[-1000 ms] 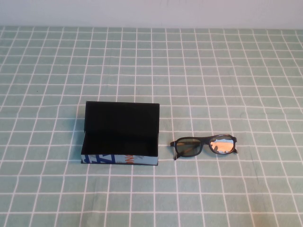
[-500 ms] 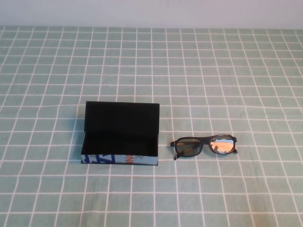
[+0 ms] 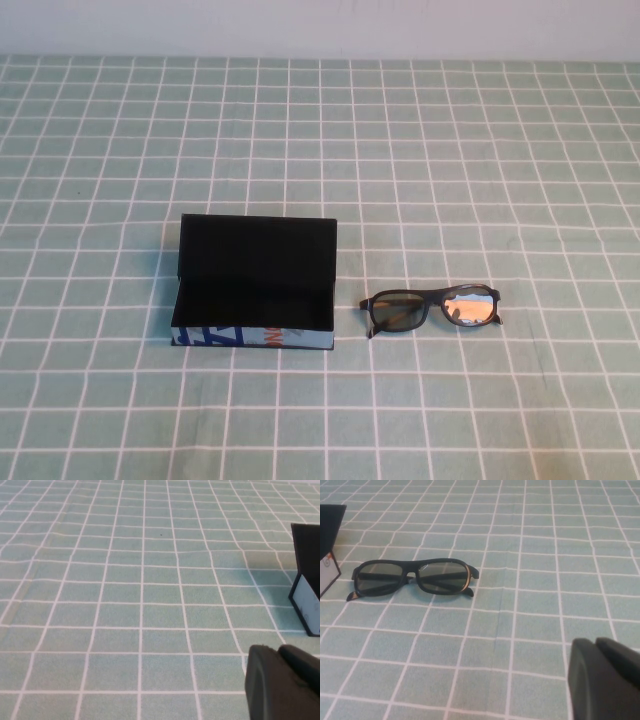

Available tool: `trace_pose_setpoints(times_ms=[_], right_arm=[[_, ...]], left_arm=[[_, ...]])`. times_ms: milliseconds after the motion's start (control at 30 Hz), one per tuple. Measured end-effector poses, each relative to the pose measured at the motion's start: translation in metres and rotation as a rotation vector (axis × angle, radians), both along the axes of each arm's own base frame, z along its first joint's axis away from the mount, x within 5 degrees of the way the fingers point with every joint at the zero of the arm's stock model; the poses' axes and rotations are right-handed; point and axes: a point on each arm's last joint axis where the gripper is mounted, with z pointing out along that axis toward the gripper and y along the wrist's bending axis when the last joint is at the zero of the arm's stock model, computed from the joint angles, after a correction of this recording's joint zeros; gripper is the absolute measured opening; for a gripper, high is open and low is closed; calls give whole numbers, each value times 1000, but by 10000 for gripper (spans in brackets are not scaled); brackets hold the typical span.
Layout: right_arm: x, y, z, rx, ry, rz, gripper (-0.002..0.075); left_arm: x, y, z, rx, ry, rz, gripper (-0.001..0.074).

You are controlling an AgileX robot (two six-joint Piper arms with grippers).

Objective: Return glasses to glasses case

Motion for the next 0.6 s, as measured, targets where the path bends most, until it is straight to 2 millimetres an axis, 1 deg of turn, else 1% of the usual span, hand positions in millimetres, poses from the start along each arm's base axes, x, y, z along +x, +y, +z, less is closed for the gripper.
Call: trace_pose_setpoints(times_ms=[167, 333, 433, 600], right_arm=[[1, -2, 3, 1, -37, -19, -13], [4, -6, 12, 11, -138, -68, -13], [5, -10, 21, 21, -236, -116, -13], [5, -17, 34, 100, -370, -194, -13]], left_arm=[[0, 2, 0, 69, -10, 1, 1], [1, 2, 4, 78, -54, -3, 1], [3, 0, 12, 70, -137, -13, 2], [3, -3, 29, -33, -329, -27, 1]])
